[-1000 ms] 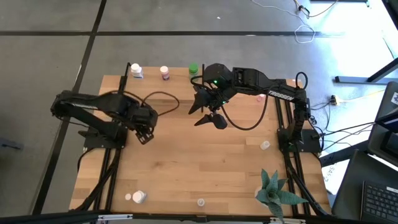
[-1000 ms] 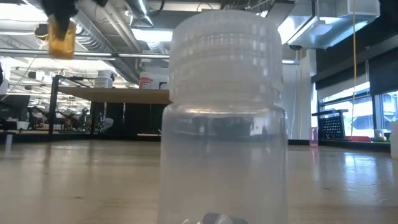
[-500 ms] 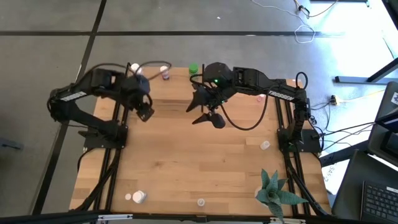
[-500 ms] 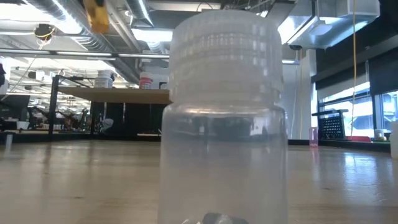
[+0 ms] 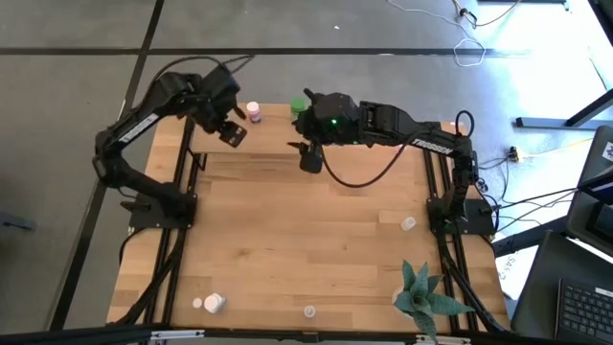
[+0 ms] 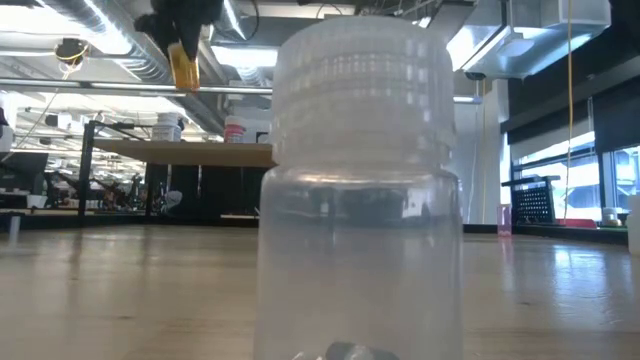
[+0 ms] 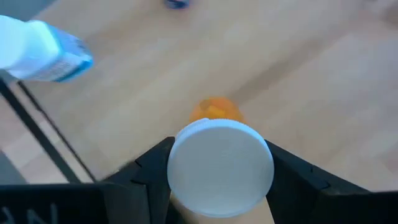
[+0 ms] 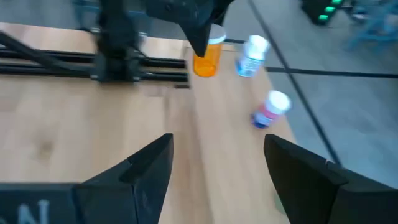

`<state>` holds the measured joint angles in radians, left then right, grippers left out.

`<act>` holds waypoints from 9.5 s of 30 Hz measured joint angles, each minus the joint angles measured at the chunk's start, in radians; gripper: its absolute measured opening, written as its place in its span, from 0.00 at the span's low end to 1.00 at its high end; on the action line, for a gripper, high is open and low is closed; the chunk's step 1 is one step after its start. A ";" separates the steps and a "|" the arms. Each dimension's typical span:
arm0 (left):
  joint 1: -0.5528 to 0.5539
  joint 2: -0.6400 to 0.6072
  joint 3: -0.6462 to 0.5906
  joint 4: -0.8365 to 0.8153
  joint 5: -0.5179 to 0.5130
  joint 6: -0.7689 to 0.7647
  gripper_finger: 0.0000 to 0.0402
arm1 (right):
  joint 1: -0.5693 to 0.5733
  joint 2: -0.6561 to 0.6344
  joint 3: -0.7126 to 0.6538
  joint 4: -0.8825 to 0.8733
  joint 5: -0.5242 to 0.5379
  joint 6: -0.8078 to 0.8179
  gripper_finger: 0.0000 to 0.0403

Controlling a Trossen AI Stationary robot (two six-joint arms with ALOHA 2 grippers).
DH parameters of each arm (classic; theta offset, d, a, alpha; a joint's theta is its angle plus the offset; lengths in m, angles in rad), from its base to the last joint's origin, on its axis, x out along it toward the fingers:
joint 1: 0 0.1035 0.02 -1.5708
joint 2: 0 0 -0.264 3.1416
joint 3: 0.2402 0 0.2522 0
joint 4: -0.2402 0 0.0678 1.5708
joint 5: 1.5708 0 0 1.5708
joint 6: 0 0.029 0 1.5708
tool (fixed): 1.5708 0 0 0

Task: Pick and place medicine bottles onto shelf by color
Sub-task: Put the orange pill bottle on the shelf, then put the purple pill bottle on the shelf

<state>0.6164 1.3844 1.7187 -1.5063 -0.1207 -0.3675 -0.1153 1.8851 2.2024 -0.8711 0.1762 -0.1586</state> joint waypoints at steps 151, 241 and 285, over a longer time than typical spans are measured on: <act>0.310 0.305 -0.070 0.215 0.035 0.397 0.52 | -0.006 0.001 0.000 0.006 -0.046 0.048 0.63; 0.280 0.107 -0.069 0.303 0.026 0.462 0.74 | -0.006 0.001 0.000 0.007 -0.046 0.049 0.63; -0.767 -0.279 -0.069 0.111 -0.106 0.216 0.72 | -0.006 0.001 0.000 0.018 -0.048 0.263 0.63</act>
<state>-0.1504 1.1053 1.6501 -1.3957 -0.2272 -0.1513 -0.1211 1.8858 2.2028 -0.8528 0.1279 0.1047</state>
